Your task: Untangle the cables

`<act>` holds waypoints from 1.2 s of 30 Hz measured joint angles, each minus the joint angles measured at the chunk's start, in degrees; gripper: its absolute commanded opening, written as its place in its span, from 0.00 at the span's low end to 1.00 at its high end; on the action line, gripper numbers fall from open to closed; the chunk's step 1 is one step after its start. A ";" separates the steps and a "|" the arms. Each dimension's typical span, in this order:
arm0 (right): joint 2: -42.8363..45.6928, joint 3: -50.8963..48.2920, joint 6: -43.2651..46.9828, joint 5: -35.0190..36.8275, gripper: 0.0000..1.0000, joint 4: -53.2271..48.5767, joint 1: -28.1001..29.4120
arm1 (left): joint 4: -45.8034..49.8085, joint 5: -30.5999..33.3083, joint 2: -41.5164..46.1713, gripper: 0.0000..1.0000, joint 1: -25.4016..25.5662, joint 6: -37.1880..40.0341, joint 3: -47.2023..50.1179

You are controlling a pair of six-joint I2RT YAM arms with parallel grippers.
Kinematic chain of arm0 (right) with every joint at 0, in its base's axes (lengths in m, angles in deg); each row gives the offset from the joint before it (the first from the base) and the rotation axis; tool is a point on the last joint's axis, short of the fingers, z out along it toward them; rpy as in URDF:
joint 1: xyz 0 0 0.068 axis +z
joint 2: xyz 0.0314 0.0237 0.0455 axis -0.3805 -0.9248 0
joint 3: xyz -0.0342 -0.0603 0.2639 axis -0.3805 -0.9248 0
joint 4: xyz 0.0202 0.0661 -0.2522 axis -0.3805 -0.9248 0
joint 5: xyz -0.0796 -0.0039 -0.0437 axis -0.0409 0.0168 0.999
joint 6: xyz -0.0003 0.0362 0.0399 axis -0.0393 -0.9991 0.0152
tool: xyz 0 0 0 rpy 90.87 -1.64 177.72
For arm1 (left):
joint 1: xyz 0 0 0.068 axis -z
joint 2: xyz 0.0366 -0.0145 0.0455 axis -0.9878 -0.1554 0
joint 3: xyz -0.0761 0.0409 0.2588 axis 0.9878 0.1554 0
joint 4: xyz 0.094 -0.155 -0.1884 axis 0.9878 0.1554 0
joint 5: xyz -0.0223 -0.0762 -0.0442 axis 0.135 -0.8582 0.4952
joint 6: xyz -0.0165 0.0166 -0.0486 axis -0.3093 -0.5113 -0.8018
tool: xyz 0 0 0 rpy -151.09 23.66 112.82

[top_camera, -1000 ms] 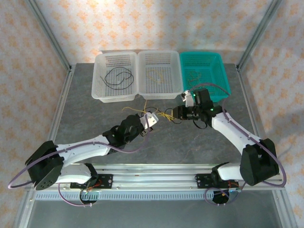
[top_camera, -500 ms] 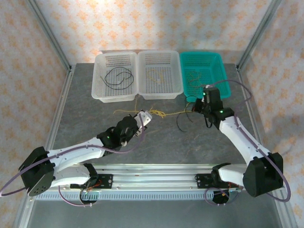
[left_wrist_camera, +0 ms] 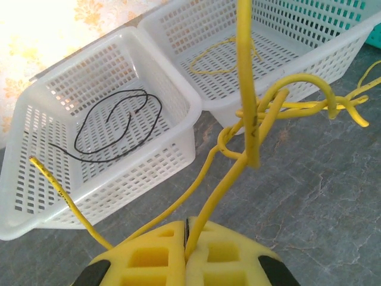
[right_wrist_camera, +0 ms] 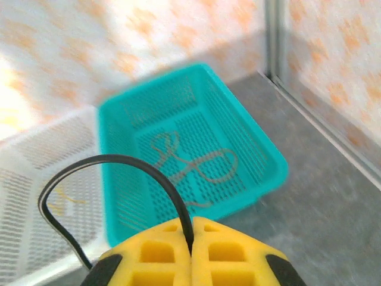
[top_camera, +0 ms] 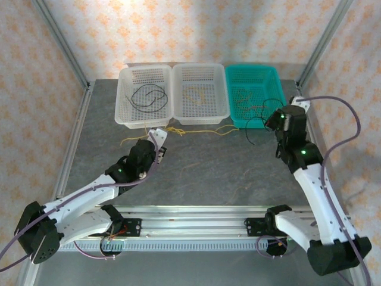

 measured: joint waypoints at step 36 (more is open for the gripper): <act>-66.03 56.33 0.00 -17.64 0.00 19.19 24.83 | -15.13 -25.18 2.34 0.00 0.52 -14.64 15.78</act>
